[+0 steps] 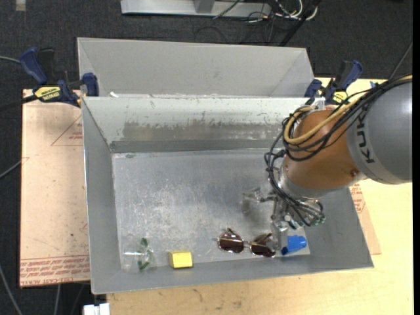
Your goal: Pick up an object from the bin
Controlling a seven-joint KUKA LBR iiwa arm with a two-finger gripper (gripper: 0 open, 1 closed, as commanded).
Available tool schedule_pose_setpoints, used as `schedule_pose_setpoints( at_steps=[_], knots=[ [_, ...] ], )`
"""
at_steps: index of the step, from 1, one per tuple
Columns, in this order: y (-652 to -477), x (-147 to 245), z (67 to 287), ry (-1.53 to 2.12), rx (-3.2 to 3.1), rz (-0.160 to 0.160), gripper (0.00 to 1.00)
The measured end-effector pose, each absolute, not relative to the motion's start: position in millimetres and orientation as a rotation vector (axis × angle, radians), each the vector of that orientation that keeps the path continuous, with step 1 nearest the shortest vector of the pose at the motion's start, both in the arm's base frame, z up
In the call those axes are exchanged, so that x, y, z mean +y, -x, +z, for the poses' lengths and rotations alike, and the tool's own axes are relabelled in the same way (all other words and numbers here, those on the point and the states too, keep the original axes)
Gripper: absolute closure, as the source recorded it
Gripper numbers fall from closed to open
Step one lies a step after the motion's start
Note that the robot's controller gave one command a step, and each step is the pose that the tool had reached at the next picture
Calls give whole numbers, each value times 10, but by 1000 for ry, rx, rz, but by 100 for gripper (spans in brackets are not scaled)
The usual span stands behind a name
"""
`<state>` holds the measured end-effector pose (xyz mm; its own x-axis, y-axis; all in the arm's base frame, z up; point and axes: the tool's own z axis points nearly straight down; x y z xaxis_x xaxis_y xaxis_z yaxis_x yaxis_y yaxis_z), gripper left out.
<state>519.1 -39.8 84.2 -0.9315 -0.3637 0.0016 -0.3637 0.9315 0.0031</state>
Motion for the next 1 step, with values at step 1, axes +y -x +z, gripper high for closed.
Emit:
schedule_pose_setpoints(
  at_steps=[1],
  knots=[
    [-4893, -198, 1049, -845, -3026, -2, 0]
  ],
)
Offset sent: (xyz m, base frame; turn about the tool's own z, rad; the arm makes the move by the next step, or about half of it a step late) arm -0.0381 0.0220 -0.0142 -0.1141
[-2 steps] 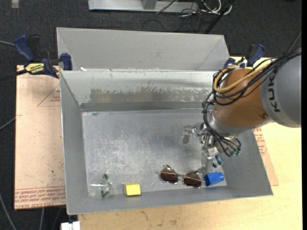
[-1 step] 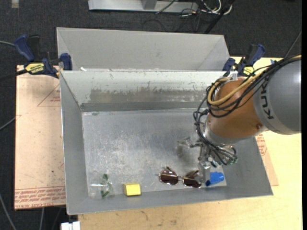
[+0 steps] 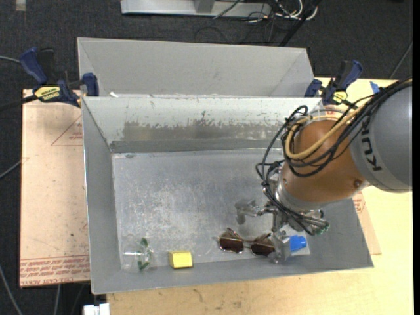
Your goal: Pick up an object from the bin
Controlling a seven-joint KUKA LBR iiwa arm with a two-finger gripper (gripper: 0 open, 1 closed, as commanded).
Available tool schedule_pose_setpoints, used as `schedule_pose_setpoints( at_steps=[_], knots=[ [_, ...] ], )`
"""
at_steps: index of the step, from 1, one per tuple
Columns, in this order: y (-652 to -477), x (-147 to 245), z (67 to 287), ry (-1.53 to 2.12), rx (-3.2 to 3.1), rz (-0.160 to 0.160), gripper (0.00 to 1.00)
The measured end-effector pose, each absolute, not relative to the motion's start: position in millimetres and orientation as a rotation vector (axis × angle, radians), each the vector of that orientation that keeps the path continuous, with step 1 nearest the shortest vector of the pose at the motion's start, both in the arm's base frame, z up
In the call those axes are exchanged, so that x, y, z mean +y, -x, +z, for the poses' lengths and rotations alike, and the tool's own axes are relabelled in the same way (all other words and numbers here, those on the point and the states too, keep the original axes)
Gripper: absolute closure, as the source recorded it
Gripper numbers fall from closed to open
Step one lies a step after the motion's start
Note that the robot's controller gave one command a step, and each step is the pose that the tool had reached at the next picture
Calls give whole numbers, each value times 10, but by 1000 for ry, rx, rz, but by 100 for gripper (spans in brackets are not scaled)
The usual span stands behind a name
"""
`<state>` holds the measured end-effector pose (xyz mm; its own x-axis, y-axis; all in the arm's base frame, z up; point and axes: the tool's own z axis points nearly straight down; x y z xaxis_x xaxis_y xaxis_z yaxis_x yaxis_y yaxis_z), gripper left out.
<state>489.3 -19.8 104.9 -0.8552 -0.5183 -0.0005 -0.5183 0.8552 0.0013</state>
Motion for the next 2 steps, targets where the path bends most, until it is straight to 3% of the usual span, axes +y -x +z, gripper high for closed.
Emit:
schedule_pose_setpoints(
  at_steps=[1, 2],
  knots=[
    [-4874, -175, 742, 755, 3029, -5, 0],
    [-4808, -338, 702, 541, 3090, 1, 100]
  ],
)
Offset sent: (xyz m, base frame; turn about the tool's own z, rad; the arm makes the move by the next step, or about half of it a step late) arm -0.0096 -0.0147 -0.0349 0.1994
